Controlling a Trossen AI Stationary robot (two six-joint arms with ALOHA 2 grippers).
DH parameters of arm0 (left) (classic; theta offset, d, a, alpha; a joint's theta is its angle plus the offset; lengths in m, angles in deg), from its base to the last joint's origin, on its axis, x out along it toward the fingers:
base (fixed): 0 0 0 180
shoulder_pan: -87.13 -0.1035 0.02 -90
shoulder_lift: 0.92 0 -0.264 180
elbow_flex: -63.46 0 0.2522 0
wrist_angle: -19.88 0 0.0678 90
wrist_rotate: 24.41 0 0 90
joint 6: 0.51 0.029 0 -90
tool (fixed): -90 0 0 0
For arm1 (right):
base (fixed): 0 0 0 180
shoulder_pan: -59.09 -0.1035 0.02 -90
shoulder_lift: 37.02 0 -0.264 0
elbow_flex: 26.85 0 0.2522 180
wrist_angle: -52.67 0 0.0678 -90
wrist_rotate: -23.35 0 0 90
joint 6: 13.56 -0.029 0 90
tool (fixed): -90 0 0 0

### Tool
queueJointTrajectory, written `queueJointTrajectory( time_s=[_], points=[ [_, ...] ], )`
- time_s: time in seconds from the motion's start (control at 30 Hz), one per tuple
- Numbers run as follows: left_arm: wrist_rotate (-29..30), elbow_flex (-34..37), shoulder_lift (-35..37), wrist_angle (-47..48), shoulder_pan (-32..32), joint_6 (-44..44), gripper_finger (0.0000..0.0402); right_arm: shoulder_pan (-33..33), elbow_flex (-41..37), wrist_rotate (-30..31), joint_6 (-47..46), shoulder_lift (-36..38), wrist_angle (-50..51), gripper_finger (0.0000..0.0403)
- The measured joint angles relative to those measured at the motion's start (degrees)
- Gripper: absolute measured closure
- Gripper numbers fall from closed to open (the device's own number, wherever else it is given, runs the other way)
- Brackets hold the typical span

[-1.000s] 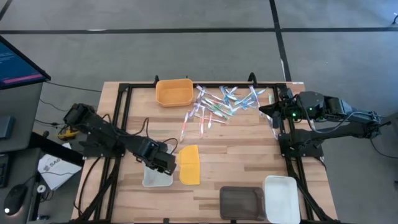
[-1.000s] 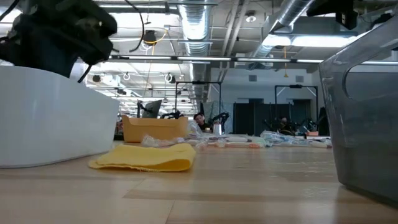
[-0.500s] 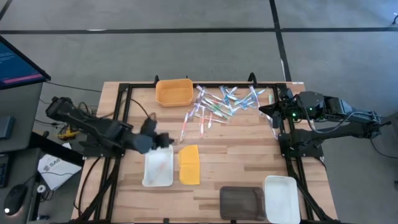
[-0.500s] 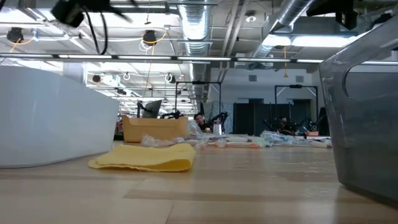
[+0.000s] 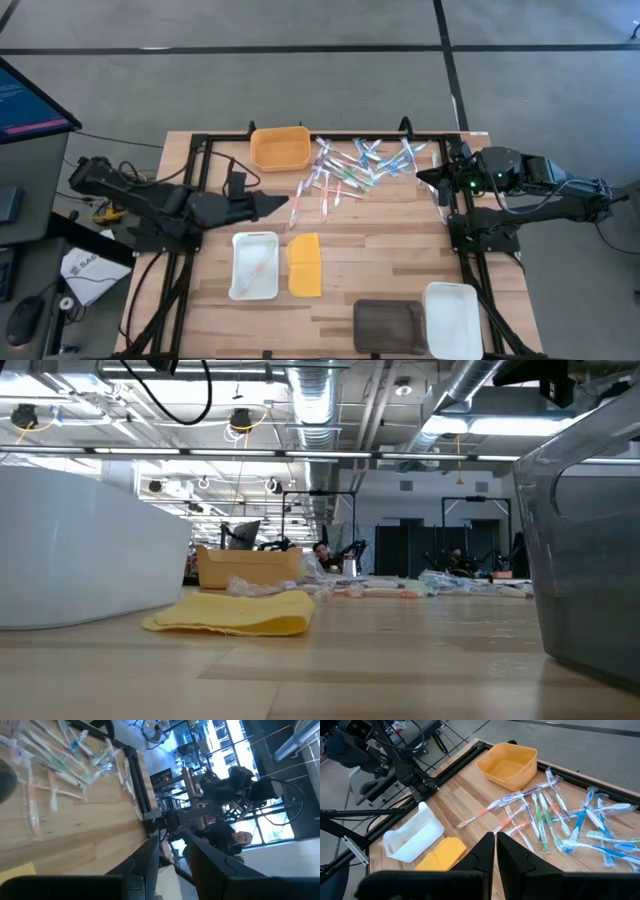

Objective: Pick & Place Toothbrushes
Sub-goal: Move the bottom white bin to the middle left of the table

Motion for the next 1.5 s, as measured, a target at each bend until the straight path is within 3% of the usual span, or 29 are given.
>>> queueJointTrajectory(
  time_s=[0.17,0.47,0.8,0.9,1.17,1.5],
  points=[
    [-0.3,0.0,-1.2,-1.6,-1.8,0.7,0.0302,0.0,0.0,0.0,0.0,0.0,0.0,0.0386],
    [-2.3,0.0,-4.5,-6.6,-11.3,15.0,0.0311,0.0,0.0,0.1,0.0,0.0,0.0,0.0386],
    [-19.3,0.0,-13.4,-10.1,-21.8,21.0,0.0379,0.0,0.0,0.2,-0.2,0.0,0.0,0.0386],
    [-22.4,0.0,-15.5,-8.5,-23.7,21.0,0.0397,0.0,0.0,0.2,-0.2,0.0,0.0,0.0386],
    [-32.0,-0.5,-17.9,-0.9,-28.3,26.2,0.0401,0.0,0.0,0.2,-0.7,0.0,-0.1,0.0386],
    [-29.1,-5.2,-18.0,16.5,-30.6,34.7,0.0401,0.0,0.0,0.3,-6.3,0.0,-0.1,0.0386]
  ],
)
